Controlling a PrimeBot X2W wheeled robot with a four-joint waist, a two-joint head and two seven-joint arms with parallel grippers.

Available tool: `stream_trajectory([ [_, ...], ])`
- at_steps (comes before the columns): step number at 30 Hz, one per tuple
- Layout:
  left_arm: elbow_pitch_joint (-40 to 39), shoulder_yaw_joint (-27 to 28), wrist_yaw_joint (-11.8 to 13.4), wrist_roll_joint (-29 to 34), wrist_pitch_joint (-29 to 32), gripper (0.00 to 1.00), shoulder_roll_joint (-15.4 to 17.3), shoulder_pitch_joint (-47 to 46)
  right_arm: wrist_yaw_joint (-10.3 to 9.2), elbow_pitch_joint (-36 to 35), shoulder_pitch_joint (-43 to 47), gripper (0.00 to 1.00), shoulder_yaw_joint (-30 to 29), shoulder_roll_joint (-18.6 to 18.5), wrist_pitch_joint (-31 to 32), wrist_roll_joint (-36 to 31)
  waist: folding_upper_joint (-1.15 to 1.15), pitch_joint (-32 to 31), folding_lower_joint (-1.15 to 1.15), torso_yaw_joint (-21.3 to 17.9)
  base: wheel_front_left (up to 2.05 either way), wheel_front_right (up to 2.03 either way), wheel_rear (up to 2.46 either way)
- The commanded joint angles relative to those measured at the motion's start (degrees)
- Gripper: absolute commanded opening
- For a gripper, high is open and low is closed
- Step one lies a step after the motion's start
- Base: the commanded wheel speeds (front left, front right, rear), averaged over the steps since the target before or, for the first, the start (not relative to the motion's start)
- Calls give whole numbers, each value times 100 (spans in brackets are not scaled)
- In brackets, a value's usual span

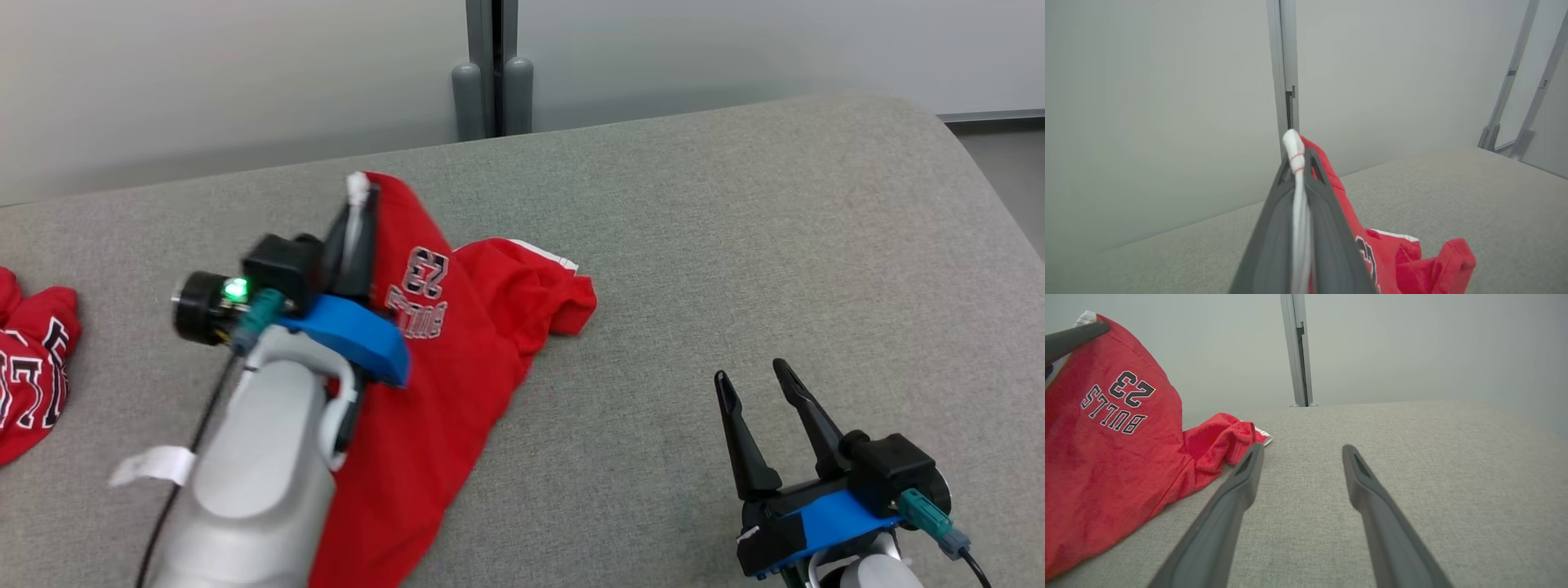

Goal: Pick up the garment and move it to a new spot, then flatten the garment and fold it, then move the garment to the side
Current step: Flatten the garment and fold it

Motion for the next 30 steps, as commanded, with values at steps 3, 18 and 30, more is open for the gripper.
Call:
stream_trajectory([
  [3, -426, -383, -97, 41, -31, 0, -179, 386, 3, -45, 87, 100, -31, 1, -21, 15, 0, -9, 0, -39, 0, 0, 0],
  [18, -925, -2870, -245, -571, 166, 5, -434, 1282, 3, -56, 89, 100, -284, 1, -21, -55, 0, -35, 0, -369, 0, 0, 0],
  [30, -1106, -3897, 19, -1415, -5, 100, -433, 953, 3, -29, 112, 100, -337, 2, -21, -85, 0, -163, 0, -224, 0, 0, 0],
])
